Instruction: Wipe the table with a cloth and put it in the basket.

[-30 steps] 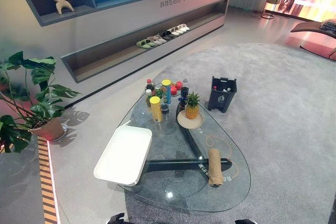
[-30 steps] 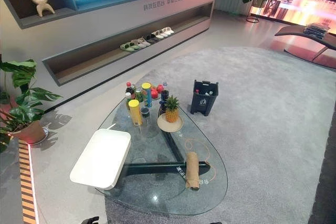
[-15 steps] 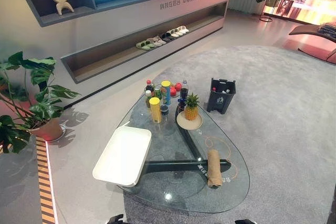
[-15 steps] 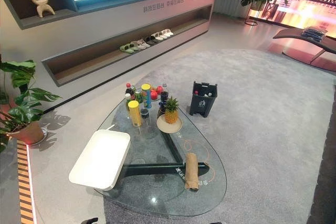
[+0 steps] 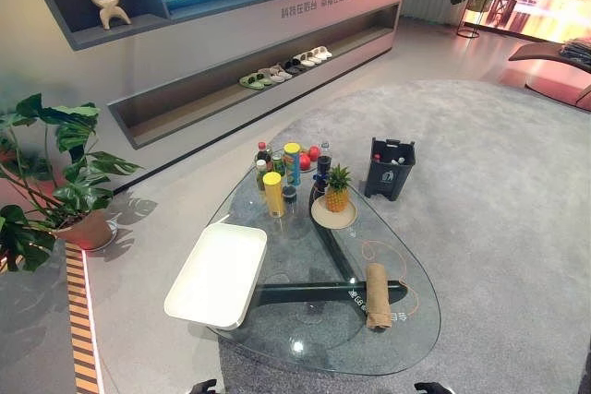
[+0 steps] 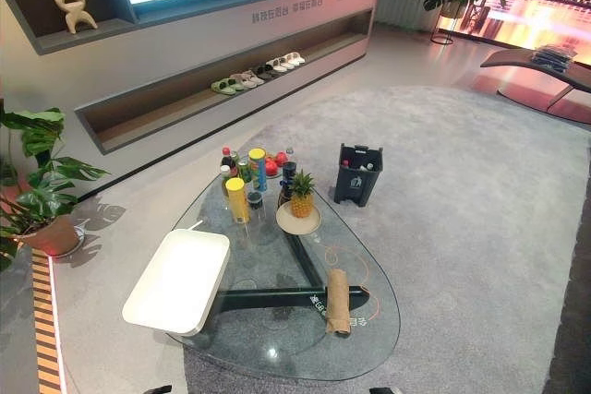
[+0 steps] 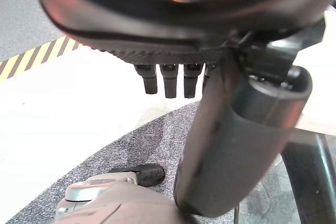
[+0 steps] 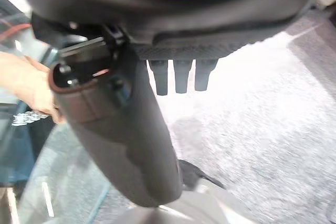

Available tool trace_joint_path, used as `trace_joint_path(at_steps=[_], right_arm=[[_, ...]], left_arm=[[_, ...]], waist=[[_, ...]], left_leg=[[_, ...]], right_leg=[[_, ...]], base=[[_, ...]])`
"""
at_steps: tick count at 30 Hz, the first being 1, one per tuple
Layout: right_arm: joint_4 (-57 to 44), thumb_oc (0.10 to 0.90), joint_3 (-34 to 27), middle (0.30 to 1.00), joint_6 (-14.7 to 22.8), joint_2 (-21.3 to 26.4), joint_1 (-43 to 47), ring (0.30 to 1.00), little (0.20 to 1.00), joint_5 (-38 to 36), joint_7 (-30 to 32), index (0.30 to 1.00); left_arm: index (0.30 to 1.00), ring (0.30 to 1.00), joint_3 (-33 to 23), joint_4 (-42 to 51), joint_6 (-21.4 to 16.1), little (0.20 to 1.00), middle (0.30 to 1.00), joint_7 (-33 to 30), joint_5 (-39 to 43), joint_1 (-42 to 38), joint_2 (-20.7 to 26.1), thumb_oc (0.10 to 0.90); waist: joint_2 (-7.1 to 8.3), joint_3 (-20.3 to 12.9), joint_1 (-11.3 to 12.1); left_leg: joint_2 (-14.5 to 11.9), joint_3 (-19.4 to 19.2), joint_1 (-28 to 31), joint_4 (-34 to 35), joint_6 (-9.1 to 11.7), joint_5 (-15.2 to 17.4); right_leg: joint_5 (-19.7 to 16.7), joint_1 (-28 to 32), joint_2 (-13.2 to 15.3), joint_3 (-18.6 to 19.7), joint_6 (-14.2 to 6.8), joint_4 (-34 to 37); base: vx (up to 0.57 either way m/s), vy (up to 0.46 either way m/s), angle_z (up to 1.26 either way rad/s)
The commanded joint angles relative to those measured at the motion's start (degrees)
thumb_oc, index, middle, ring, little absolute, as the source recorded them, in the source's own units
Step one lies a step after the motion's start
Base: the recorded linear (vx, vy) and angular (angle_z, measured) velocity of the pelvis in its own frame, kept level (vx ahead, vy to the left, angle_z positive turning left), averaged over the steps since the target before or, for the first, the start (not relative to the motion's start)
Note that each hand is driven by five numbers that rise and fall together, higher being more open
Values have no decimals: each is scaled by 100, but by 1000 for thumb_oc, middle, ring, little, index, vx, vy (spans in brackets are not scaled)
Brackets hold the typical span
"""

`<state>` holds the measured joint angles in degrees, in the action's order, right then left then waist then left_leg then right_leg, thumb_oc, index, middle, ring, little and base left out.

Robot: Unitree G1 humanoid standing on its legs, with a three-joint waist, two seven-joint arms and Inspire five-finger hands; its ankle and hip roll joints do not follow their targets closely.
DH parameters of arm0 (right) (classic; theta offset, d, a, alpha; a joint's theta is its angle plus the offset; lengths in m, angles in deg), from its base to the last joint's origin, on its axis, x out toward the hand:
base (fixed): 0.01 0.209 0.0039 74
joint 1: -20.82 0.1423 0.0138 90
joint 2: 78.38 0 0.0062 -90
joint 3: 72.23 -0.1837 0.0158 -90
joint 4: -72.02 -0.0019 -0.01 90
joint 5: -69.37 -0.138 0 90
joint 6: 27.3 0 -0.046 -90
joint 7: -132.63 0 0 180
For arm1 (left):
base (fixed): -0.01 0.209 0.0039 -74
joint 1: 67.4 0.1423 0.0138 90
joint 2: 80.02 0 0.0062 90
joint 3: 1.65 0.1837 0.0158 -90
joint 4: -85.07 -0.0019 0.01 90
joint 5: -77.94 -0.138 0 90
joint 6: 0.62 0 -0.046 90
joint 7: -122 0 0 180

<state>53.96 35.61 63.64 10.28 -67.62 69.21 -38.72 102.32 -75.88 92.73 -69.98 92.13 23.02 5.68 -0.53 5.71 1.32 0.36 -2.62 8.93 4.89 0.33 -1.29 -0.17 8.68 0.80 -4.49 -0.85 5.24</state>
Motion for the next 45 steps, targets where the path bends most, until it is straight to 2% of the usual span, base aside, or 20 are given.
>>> trace_joint_path(at_steps=[1,2,4,16,22,28,31,35,36,38,39,40,41,42,43,44,45], right_arm=[[-198,800,-34,900,413,188,608,900,900,-281,265,900],[-407,800,-25,900,626,250,682,900,900,-425,371,900],[-628,800,-9,900,796,316,793,900,900,-575,525,900],[-1568,800,-59,900,1256,529,1422,900,900,-1148,1418,900],[-2137,800,-78,900,1237,618,2079,900,900,-1491,1963,900],[-2771,800,-69,900,1158,731,2682,900,900,-1685,2365,900],[-3080,800,-97,900,1136,807,2847,900,900,-1590,2576,900],[-3303,800,-103,900,1116,893,2988,900,900,-1617,2750,900],[-3370,800,-198,900,1327,886,2958,900,900,-2560,2369,900],[-3125,800,-379,900,1860,793,2784,900,900,-2486,2147,900],[-3156,800,-396,900,2006,764,2753,900,900,-2512,2050,900],[-3183,800,-389,900,2024,732,2746,900,900,-2486,2090,900],[-3264,800,-335,900,1956,644,2752,900,900,-2121,2489,900],[-3433,800,-216,900,1682,561,2818,900,900,-2040,2842,900],[-3499,800,-177,900,1614,522,2856,900,900,-2004,2907,900],[-3837,800,-83,900,1246,434,3019,900,900,-1962,3231,900],[-3861,800,-79,900,1219,431,3028,900,900,-1961,3254,900]], left_arm=[[900,900,129,-205,14,900,900,-177,-163,-439,32,800],[900,900,176,-138,29,900,900,-158,-147,-450,79,800],[900,900,244,-91,39,900,900,-163,-104,-498,108,800],[900,900,403,67,-26,900,900,-364,187,-886,212,800],[900,900,540,155,-52,900,900,-566,428,-1359,369,800],[900,900,627,313,-169,900,900,-869,786,-1787,378,800],[900,900,670,433,-225,900,900,-1000,891,-1906,323,800],[900,900,696,530,-248,900,900,-1047,928,-1990,262,800],[900,900,719,543,-306,900,900,-1070,997,-1996,236,800],[900,900,707,528,-344,900,900,-1082,1062,-2039,173,800],[900,900,703,527,-359,900,900,-1080,1086,-2053,163,800],[900,900,707,521,-373,900,900,-1079,1096,-2059,154,800],[900,900,729,513,-392,900,900,-1089,1121,-2076,120,800],[900,900,777,556,-354,900,900,-1148,1168,-2113,49,800],[900,900,805,590,-322,900,900,-1186,1197,-2131,22,800],[900,900,891,725,-170,900,900,-1310,1303,-2211,-53,800],[900,900,896,735,-154,900,900,-1317,1310,-2217,-56,800]], waist=[[114,282,75],[116,345,83],[123,430,92],[161,1146,81],[263,1748,46],[330,2234,-26],[323,2408,-57],[291,2409,-78],[273,2409,-98],[232,2409,-133],[221,2409,-144],[214,2409,-150],[196,2409,-157],[163,2409,-156],[151,2409,-154],[111,2409,-145],[109,2409,-145]], left_leg=[[16,201,-156,-160,38,282],[32,200,-262,-266,17,309],[56,201,-449,-443,-4,346],[205,190,-1244,-1124,-106,461],[198,182,-2031,-1561,-198,483],[213,131,-2648,-1635,-232,384],[243,105,-2923,-1724,-243,338],[278,92,-3263,-1834,-241,315],[292,88,-3402,-1881,-242,311],[323,90,-3565,-1918,-262,304],[339,98,-3629,-1917,-268,295],[345,99,-3665,-1926,-267,292],[356,97,-3738,-1961,-262,288],[378,86,-3837,-2007,-261,267],[386,83,-3876,-2024,-265,257],[409,53,-4004,-2071,-277,228],[409,52,-4015,-2077,-277,227]], right_leg=[[-67,-90,286,-168,-303,-88],[-81,-180,291,-138,-295,-114],[-100,-326,305,-105,-280,-159],[-203,-955,336,85,-271,-418],[-210,-1744,297,148,-298,-934],[-310,-2407,253,195,-296,-1102],[-329,-2710,246,194,-283,-1232],[-323,-3051,253,163,-256,-1355],[-316,-3213,241,175,-242,-1430],[-296,-3433,247,190,-229,-1544],[-294,-3515,248,190,-226,-1571],[-292,-3555,245,198,-225,-1587],[-286,-3633,237,219,-221,-1623],[-291,-3739,253,219,-216,-1679],[-291,-3782,259,218,-211,-1709],[-293,-3924,274,195,-195,-1782],[-292,-3935,275,193,-194,-1788]], base=[[44,-10,0],[0,0,0],[-17,-2,-1],[-53,5,-1],[-123,-46,-2],[-134,18,-11],[-95,78,-2],[-30,68,-3],[-23,92,-4],[-6,130,-9],[10,99,-9],[3,72,-5],[-1,91,-2],[-2,96,-1],[2,127,1],[3,84,2],[2,92,3]])
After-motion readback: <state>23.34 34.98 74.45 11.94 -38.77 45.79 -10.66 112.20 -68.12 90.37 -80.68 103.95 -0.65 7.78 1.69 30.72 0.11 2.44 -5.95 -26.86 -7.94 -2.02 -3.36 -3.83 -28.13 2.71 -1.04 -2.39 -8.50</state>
